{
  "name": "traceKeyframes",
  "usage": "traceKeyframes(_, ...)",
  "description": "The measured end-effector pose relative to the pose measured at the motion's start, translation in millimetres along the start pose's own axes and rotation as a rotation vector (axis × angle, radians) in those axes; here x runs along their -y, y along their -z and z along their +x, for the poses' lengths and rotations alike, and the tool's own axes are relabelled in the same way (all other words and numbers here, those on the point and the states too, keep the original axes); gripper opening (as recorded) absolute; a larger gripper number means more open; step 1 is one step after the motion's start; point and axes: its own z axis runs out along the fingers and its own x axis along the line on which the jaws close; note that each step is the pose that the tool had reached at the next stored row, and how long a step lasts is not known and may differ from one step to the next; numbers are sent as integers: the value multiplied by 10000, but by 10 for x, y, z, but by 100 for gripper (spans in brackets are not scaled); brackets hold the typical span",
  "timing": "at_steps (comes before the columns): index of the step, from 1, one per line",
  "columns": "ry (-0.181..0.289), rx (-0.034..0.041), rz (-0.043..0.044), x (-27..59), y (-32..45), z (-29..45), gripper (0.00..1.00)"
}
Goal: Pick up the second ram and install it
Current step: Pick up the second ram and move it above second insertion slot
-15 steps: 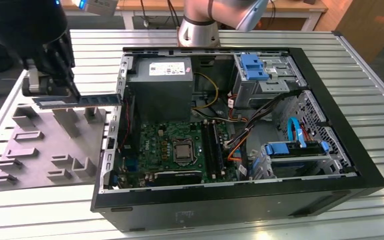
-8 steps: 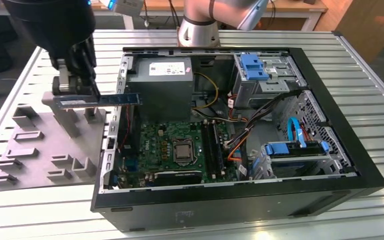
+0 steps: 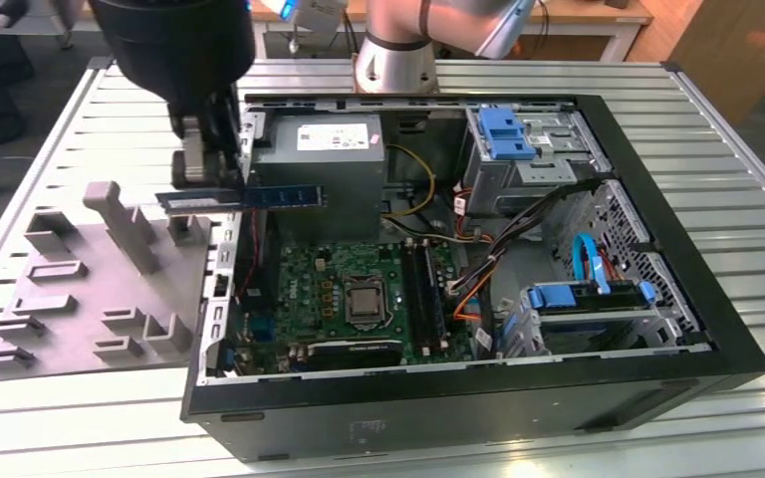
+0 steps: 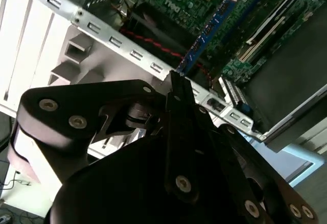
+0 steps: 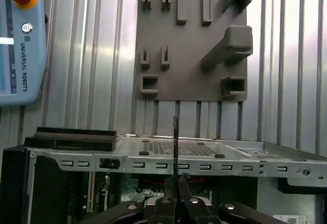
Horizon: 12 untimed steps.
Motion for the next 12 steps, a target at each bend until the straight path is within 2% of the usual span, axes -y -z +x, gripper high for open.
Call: traceKeyframes(12, 0, -1, -1, 542, 18, 22, 13)
